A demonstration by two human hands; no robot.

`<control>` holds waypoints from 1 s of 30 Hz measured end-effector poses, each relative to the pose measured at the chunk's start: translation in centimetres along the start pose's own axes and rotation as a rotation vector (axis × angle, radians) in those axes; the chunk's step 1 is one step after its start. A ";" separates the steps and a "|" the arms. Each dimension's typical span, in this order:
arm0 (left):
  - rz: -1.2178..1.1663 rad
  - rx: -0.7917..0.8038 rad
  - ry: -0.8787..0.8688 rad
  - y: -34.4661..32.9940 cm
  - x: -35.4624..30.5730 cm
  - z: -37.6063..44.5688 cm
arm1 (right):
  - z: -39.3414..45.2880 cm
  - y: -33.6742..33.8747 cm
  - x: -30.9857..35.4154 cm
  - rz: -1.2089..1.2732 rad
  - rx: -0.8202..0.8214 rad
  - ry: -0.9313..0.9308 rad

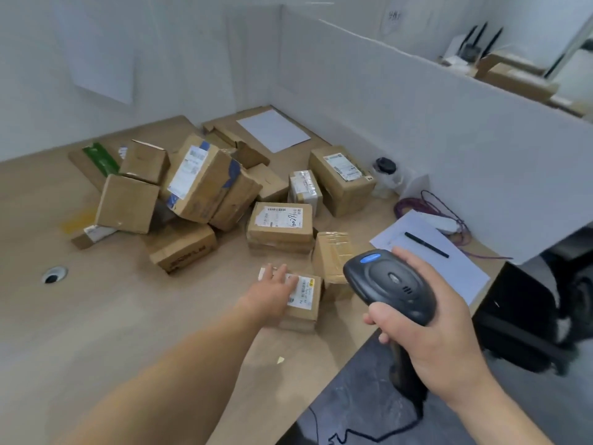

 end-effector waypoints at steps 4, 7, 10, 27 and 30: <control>0.040 -0.069 0.053 0.5 1.1 -1.6 | 0.4 -0.6 -1.1 -0.008 -0.003 -0.048; -0.031 -0.132 0.248 -0.3 4.2 -4.3 | 0.7 -2.3 -0.9 0.008 0.046 -0.036; -0.187 -0.224 0.489 -1.3 8.4 -8.5 | 1.2 -4.6 0.1 0.031 0.107 -0.009; -0.583 -0.489 0.728 -6.7 15.7 -25.6 | -2.0 -17.6 7.4 0.125 0.537 0.208; -0.561 -0.413 0.680 -7.2 13.8 -25.1 | -3.2 -17.6 7.7 0.140 0.564 0.216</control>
Point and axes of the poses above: each hand's wrist, its own z-axis towards the middle knuckle, its own y-axis out of the back of the hand, x = y × z, the point moved 5 cm from there along z, towards the middle knuckle, and after that the axes turned 14 degrees about -z, right-handed, at the moved point
